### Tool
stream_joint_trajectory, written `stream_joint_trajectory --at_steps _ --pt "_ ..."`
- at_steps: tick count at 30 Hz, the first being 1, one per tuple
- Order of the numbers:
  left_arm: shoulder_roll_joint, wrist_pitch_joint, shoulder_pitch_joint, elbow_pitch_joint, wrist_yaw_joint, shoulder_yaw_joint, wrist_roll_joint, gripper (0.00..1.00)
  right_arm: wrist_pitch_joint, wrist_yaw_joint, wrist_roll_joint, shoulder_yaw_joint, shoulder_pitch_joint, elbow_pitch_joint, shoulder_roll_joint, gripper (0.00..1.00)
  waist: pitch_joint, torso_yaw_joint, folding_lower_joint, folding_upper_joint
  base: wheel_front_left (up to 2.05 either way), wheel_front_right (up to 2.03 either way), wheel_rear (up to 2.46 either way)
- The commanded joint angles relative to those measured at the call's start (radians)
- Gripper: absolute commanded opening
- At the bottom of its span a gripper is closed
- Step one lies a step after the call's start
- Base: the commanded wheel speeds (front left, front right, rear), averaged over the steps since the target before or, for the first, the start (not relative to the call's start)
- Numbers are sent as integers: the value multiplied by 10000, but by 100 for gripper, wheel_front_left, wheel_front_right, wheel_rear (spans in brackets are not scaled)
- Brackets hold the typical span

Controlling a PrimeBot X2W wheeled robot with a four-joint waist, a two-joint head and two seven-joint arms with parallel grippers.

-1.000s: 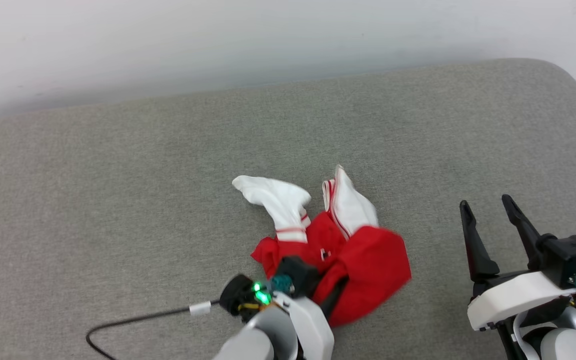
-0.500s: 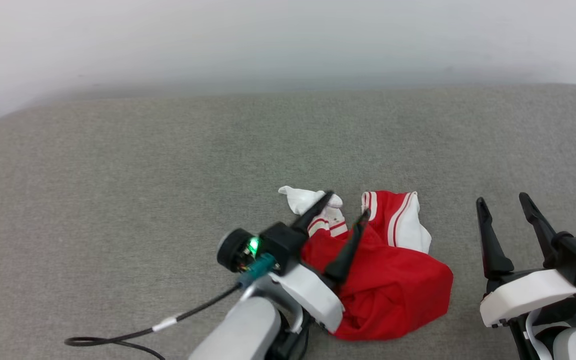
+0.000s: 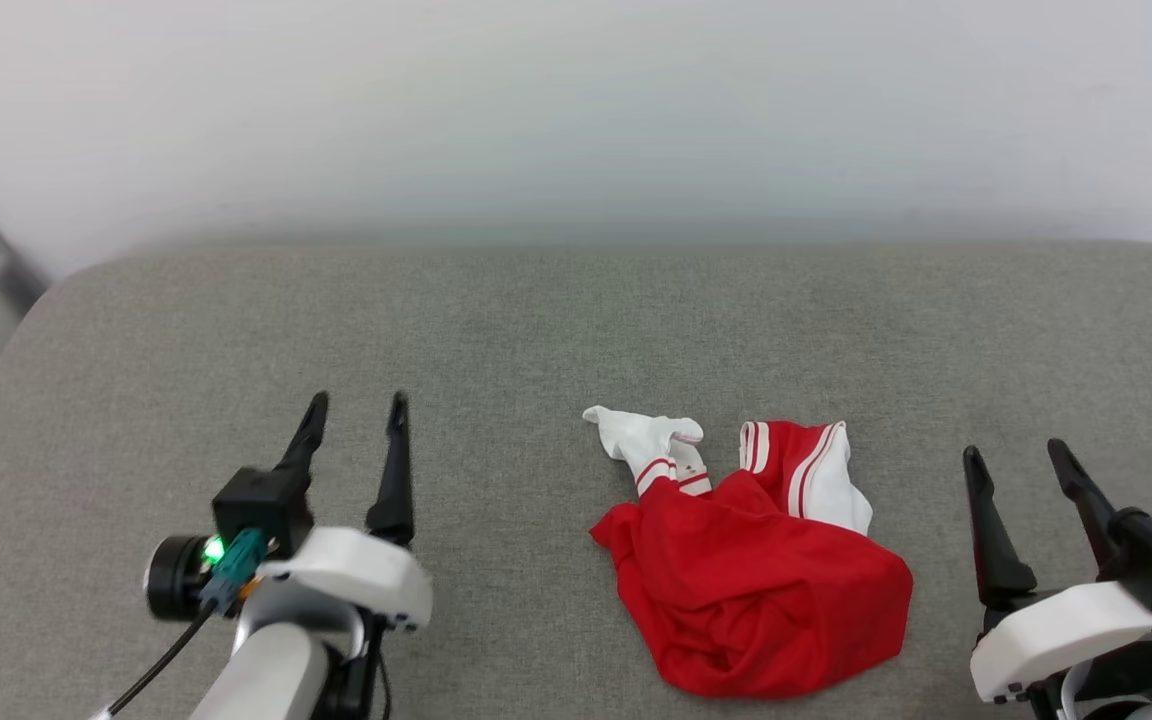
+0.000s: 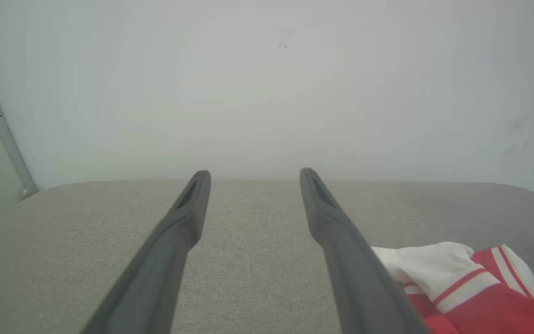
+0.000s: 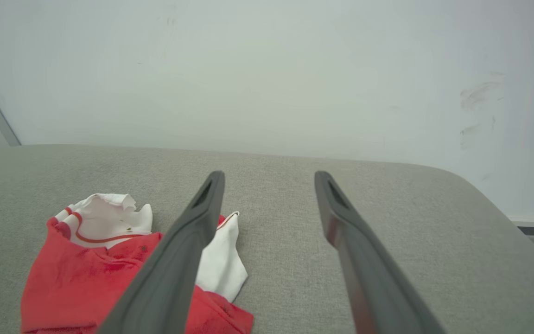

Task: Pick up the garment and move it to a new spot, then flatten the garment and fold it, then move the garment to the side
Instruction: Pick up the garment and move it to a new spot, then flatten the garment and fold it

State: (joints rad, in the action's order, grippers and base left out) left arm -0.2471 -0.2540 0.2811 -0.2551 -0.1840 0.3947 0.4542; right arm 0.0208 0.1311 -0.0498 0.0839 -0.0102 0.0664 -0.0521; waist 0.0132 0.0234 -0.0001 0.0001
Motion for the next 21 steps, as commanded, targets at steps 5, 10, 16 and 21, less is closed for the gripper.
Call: stream_joint_trajectory --at_steps 5,10,16,21 --pt "-586 128 -1036 541 -268 -226 28 100 109 -7 -117 -230 -375 64 24 100 -244 -158 1 -1 0 0 0" --pt "-708 343 -1390 942 -362 -150 60 100 120 -7 -202 -394 -447 91 24 100 -297 -241 1 -1 0 0 0" --pt "-742 470 -1449 1179 -456 -115 114 100 167 -7 -243 -450 -411 105 24 100 -284 -280 1 -1 0 0 0" --pt "-766 541 -1402 1248 -511 -114 136 100 163 -7 -244 -448 -311 76 24 100 -233 -282 1 -1 0 0 0"
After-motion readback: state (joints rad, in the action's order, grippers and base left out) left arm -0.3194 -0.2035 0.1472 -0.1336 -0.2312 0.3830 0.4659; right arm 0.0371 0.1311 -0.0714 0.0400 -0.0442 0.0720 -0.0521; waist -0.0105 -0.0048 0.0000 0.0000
